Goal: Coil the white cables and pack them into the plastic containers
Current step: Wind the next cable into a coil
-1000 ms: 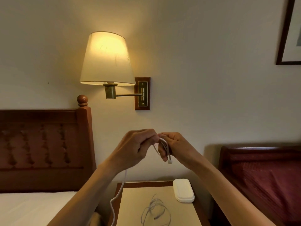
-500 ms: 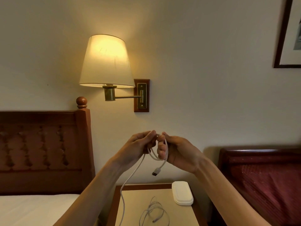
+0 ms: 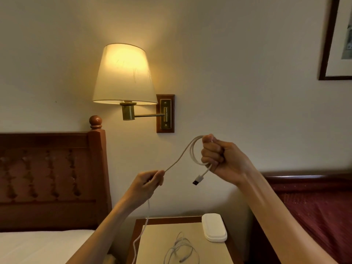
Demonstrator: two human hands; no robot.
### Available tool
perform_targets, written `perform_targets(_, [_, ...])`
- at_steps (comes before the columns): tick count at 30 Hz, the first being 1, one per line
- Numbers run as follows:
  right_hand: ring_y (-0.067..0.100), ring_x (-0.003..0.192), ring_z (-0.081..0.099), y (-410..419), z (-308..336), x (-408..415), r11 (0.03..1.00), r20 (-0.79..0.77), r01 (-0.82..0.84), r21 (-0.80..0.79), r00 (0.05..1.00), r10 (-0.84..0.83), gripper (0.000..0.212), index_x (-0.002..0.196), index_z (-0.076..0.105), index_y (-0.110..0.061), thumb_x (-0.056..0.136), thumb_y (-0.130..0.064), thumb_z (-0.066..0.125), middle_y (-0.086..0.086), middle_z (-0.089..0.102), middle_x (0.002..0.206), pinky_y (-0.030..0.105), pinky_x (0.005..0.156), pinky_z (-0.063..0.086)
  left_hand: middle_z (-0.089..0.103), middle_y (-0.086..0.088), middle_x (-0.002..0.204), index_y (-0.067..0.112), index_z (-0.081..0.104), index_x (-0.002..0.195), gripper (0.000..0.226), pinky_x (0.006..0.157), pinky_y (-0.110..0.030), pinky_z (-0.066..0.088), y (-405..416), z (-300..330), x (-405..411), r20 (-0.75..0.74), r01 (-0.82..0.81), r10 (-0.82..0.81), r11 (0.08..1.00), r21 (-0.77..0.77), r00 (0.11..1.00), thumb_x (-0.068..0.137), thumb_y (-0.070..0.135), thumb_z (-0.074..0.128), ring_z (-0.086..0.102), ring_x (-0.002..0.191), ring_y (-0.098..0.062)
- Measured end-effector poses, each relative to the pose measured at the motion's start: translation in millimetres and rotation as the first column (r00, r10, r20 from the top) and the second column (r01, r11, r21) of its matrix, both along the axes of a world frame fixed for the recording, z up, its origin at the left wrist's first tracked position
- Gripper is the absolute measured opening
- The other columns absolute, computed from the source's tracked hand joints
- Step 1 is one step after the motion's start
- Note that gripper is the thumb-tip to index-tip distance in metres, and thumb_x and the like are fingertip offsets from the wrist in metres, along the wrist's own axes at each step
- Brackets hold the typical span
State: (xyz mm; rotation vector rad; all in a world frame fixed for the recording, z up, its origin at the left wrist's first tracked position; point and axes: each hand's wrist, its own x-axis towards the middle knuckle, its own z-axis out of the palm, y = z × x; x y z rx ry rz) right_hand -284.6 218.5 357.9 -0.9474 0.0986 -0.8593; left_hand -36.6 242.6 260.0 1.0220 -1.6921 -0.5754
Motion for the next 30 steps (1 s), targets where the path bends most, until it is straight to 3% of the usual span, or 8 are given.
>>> perform_targets(3, [0.006,0.043,0.025,-7.3,3.9,-8.4,0.999,0.023,0.027,-0.022,0.999,-0.027,0.033,0.079,0.051,-0.014,0.104,-0.023,0.031,-0.008,0.032,0.051,0.018,0.042,0.032,0.038,0.006,0.054,0.023,0.058,0.069,0.044,0.041,-0.024,0.024,2.1,-16.4,13.4,0.001,-0.117,0.118,0.983,0.141,0.993,0.086,0.063,0.052,0.029,0.045,-0.011])
perform_targets(5, [0.008,0.045,0.036,-10.1,0.3,-4.1,0.991,-0.052,0.093,-0.094,0.994,-0.098,0.033,0.081,0.052,-0.014,0.104,-0.026,0.033,-0.005,0.038,0.054,0.019,0.046,0.039,0.042,0.007,0.052,0.020,0.058,0.069,0.040,0.046,-0.024,0.029,8.7,-12.9,9.4,0.208,-0.171,0.137,0.972,0.159,0.969,0.088,0.055,0.049,0.035,0.048,-0.010])
perform_targets(8, [0.015,0.055,0.052,-9.3,-11.3,11.2,0.920,-0.229,0.218,-0.327,0.926,-0.301,0.035,0.086,0.053,-0.011,0.106,-0.029,0.031,0.002,0.053,0.063,0.024,0.056,0.048,0.045,0.010,0.053,0.025,0.055,0.065,0.037,0.052,-0.018,0.032,32.7,15.2,-20.1,0.528,-0.022,-0.045,0.992,0.121,0.848,0.098,0.042,0.049,0.040,0.049,-0.006])
perform_targets(11, [0.020,0.063,0.065,-0.6,-25.5,24.9,0.731,-0.348,0.236,-0.640,0.759,-0.550,0.034,0.091,0.056,-0.007,0.105,-0.028,0.035,0.007,0.067,0.070,0.026,0.064,0.053,0.044,0.008,0.052,0.022,0.056,0.065,0.035,0.052,-0.014,0.033,49.5,51.3,-42.4,0.574,0.071,-0.014,0.994,-0.078,0.818,0.099,0.032,0.051,0.043,0.046,-0.008])
perform_targets(15, [0.012,0.053,0.060,8.4,-36.6,31.6,0.620,-0.377,0.158,-0.769,0.670,-0.640,0.038,0.092,0.060,-0.002,0.105,-0.028,0.035,0.002,0.063,0.061,0.018,0.058,0.048,0.044,0.016,0.050,0.033,0.051,0.063,0.033,0.050,-0.012,0.034,47.2,77.1,-40.0,0.480,-0.012,0.243,0.901,-0.434,0.843,0.097,0.034,0.055,0.048,0.046,-0.010])
perform_targets(21, [0.010,0.046,0.031,16.2,-38.7,34.7,0.794,-0.427,0.140,-0.592,0.780,-0.457,0.043,0.086,0.058,-0.008,0.106,-0.030,0.027,-0.003,0.039,0.052,0.021,0.047,0.031,0.046,0.024,0.055,0.033,0.057,0.072,0.030,0.054,-0.012,0.035,25.0,77.3,-29.3,0.426,-0.097,0.405,0.807,-0.583,0.809,0.094,0.051,0.049,0.054,0.052,-0.007])
perform_targets(25, [0.009,0.046,0.023,19.7,-29.0,29.7,0.919,-0.413,0.078,-0.386,0.877,-0.247,0.044,0.078,0.053,-0.009,0.107,-0.025,0.024,-0.004,0.031,0.052,0.022,0.046,0.023,0.053,0.011,0.059,0.019,0.060,0.075,0.043,0.053,-0.019,0.039,10.0,64.4,-29.9,0.341,-0.059,0.263,0.860,-0.508,0.903,0.096,0.053,0.044,0.053,0.056,-0.014])
perform_targets(30, [0.009,0.043,0.022,13.6,-21.3,13.9,0.985,-0.275,0.031,-0.172,0.958,-0.078,0.043,0.072,0.051,-0.014,0.106,-0.023,0.026,-0.005,0.026,0.052,0.022,0.044,0.022,0.048,0.011,0.060,0.014,0.055,0.071,0.034,0.057,-0.017,0.036,-1.1,43.0,-18.1,0.245,-0.024,0.130,0.919,-0.392,0.961,0.099,0.030,0.044,0.045,0.055,-0.009])
